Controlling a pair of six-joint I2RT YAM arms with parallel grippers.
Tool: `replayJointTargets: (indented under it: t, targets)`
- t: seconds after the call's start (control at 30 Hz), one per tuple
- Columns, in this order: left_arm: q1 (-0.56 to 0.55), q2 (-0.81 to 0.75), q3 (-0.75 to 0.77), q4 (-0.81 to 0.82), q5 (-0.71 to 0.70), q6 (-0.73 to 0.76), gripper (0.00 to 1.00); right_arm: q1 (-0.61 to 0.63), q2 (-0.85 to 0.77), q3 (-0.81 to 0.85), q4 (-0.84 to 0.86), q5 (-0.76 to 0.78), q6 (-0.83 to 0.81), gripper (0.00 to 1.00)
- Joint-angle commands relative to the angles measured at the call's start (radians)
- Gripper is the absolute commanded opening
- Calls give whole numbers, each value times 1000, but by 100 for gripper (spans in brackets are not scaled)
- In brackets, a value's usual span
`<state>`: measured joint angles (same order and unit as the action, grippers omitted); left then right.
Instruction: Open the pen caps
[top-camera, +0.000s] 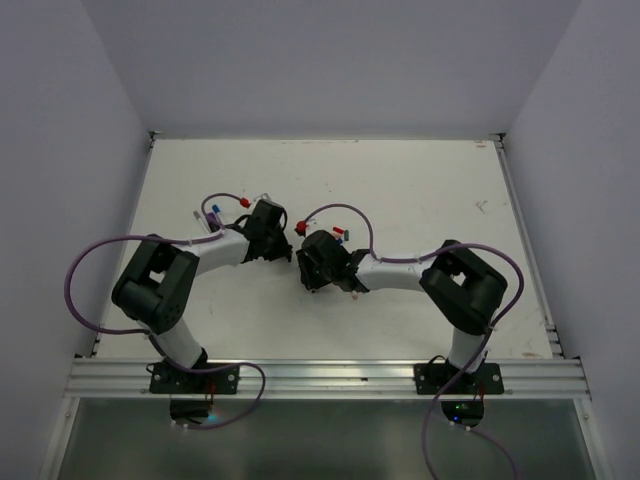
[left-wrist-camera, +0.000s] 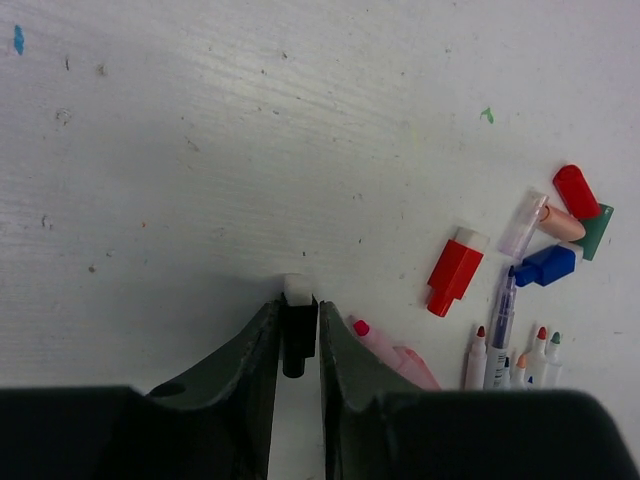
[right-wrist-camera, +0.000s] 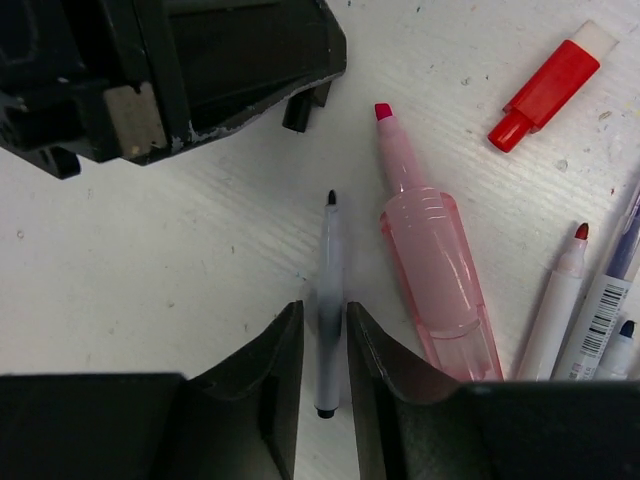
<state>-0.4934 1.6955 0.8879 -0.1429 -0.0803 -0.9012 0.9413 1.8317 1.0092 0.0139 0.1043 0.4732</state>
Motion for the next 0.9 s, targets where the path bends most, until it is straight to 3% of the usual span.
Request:
replayJointTargets:
  t: [0.0, 0.23, 0.43, 0.63, 0.7, 0.8, 0.87]
  targets:
    - [-4, 9, 13, 26, -15, -27, 25, -1, -23, -4, 15, -20, -33, 31]
    - [-5, -14, 19, -3, -32, -30, 38, -1, -41, -6, 1, -29, -21, 41]
    - [13, -121, 40, -67, -100, -2, 65, -1, -204, -26, 0, -40, -25, 50]
    - [58, -207, 103, -173, -260, 68, 91, -2, -408, -87, 15, -9, -48, 69]
    - [105, -206, 121, -196, -274, 97, 93, -1, -446, -112, 23, 21, -61, 75]
    - [160, -175, 140, -205, -279, 136, 93, -2, -517, -148, 40, 54, -67, 97]
    - [205, -142, 178, -219, -283, 151, 93, -4, -549, -168, 66, 80, -65, 98]
